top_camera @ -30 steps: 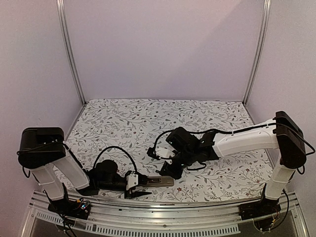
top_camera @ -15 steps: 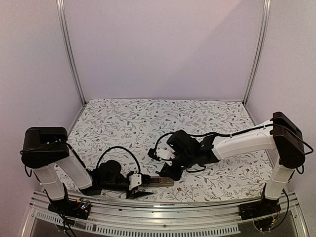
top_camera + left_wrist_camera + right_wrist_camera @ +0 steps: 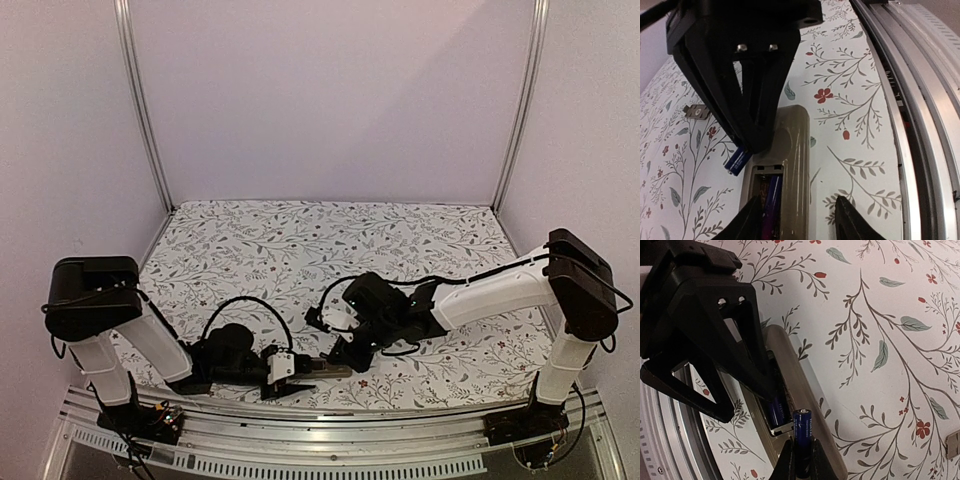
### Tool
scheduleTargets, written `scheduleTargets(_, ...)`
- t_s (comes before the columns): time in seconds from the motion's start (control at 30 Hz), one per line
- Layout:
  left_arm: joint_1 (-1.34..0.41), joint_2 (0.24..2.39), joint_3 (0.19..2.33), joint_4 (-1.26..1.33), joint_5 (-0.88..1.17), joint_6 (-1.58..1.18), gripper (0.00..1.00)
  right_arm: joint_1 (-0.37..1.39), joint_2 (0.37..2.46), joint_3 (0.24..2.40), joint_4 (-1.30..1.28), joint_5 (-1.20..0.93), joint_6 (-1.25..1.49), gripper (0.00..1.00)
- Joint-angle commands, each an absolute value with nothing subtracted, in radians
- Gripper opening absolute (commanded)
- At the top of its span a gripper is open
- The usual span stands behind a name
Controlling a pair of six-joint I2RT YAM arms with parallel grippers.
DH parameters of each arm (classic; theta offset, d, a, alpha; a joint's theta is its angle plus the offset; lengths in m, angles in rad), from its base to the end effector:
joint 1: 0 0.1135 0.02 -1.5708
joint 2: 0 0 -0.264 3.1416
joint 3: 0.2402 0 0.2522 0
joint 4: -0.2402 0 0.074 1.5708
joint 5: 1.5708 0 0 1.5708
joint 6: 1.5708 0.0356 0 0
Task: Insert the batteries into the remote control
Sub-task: Adjust the battery in the battery compartment.
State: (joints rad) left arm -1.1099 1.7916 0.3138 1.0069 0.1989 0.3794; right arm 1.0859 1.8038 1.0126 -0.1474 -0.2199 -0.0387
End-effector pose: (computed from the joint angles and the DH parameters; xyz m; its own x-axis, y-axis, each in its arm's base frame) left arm 0.1082 -0.2336 0.0834 0.1668 0.4805 -0.8610 0.9630 0.1080 0.2468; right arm 0.1610 0.3222 0.1506 -0.3400 -0.7264 -0.5973 -0.9374 0.3130 0.1530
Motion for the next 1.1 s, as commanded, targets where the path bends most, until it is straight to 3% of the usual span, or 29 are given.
scheduleTargets(0.0, -1.132, 1.812, 0.317, 0.917, 0.208, 0.386, 0.48, 1.081, 1.781, 1.002, -0.118, -0.23, -0.026, 0.0)
scheduleTargets(0.23, -1.134, 1.809, 0.318, 0.902, 0.199, 0.408, 0.23, 1.081, 1.772, 1.01, -0.105, -0.236, -0.02, 0.0)
scheduleTargets(0.47, -1.133, 1.805, 0.309, 0.901, 0.19, 0.437, 0.15, 1.092, 1.841, 1.024, 0.038, -0.31, 0.055, 0.0)
scheduleTargets(1.07, -1.128, 1.805, 0.286, 0.925, 0.222, 0.491, 0.11, 1.105, 1.97, 1.026, 0.07, -0.341, 0.018, 0.0)
